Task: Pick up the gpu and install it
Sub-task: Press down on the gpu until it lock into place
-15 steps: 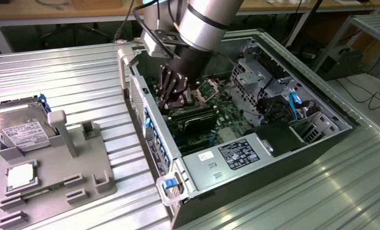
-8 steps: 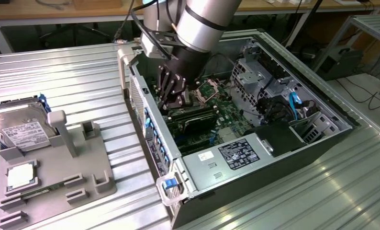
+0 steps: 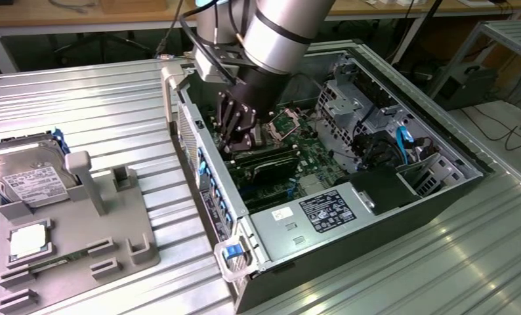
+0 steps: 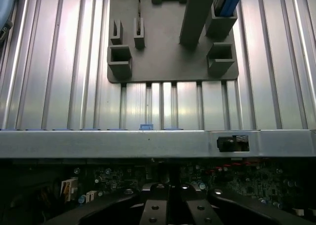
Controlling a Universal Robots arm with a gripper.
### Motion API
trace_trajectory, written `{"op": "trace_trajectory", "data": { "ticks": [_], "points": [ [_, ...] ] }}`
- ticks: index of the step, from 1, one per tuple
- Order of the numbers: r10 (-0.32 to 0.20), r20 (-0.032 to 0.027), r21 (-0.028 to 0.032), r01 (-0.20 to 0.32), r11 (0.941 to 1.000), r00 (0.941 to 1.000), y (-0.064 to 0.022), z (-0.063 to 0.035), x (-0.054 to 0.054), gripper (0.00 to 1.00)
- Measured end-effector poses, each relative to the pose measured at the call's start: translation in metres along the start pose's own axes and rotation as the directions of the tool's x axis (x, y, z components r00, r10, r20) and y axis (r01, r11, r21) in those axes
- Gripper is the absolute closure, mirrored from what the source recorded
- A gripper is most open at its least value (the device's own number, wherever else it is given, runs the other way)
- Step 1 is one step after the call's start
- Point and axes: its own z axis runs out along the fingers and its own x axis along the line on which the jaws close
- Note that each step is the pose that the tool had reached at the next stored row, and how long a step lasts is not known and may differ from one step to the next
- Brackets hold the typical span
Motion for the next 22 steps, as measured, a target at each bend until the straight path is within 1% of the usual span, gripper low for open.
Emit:
{"op": "trace_trajectory", "data": {
  "ticks": [5,9,12,15,17,22],
  "points": [
    [0.000,0.0003,-0.0001,0.000,1.0000,1.0000,-0.0001,0.0002,0.001,0.89],
    [0.000,0.0001,0.0000,0.000,1.0000,1.0000,-0.0015,0.0002,-0.004,0.89],
    [0.000,0.0002,-0.0003,0.000,1.0000,1.0000,-0.0028,-0.0001,-0.005,0.89],
    [0.000,0.0002,-0.0050,0.000,1.0000,1.0000,-0.0072,-0.0014,-0.003,0.89],
    [0.000,0.0001,-0.0066,0.000,1.0000,1.0000,-0.0084,-0.0018,-0.001,0.89],
    [0.000,0.0000,-0.0090,0.000,1.0000,1.0000,-0.0085,-0.0017,0.008,0.89]
  ]
}}
